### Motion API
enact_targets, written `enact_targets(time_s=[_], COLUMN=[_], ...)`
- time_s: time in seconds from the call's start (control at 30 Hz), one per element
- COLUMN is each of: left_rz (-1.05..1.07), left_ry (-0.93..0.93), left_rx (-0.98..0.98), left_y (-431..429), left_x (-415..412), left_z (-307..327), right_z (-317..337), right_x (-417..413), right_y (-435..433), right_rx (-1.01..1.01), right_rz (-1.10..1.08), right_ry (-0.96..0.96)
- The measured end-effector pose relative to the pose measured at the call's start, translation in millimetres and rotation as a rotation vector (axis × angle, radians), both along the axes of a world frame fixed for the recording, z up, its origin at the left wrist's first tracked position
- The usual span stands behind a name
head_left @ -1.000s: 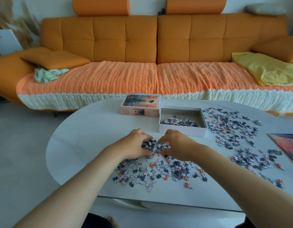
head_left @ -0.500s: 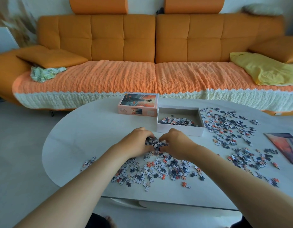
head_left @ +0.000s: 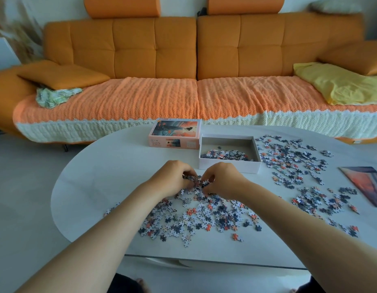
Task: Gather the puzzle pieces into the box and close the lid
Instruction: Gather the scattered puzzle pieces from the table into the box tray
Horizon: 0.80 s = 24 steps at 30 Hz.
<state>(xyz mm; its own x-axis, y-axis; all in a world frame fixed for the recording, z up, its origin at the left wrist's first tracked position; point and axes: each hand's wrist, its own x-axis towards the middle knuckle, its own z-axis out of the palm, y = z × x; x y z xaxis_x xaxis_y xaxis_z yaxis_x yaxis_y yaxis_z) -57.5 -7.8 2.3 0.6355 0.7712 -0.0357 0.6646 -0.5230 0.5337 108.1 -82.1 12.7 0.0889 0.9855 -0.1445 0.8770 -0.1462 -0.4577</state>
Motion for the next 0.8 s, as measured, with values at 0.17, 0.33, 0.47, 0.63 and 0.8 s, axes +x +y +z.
enact_targets(time_s=[0.17, 0.33, 0.47, 0.63, 0.8], left_rz=[0.001, 0.03, 0.063, 0.047, -0.06], left_ry=[-0.105, -0.251, -0.325, -0.23, -0.147], left_rx=[-0.02, 0.018, 0.066, 0.093, 0.132], left_y=[5, 20, 30, 38, 37], left_x=[12, 42, 72, 93, 86], left_z=[16, 33, 35, 20, 13], right_z=[17, 39, 39, 25, 21], right_x=[21, 53, 69, 83, 89], right_y=[3, 10, 18, 28, 27], right_rx=[-0.028, 0.109, 0.302, 0.276, 0.2], right_rz=[-0.039, -0.165, -0.27, -0.254, -0.168], right_ry=[0.161, 0.278, 0.303, 0.225, 0.074])
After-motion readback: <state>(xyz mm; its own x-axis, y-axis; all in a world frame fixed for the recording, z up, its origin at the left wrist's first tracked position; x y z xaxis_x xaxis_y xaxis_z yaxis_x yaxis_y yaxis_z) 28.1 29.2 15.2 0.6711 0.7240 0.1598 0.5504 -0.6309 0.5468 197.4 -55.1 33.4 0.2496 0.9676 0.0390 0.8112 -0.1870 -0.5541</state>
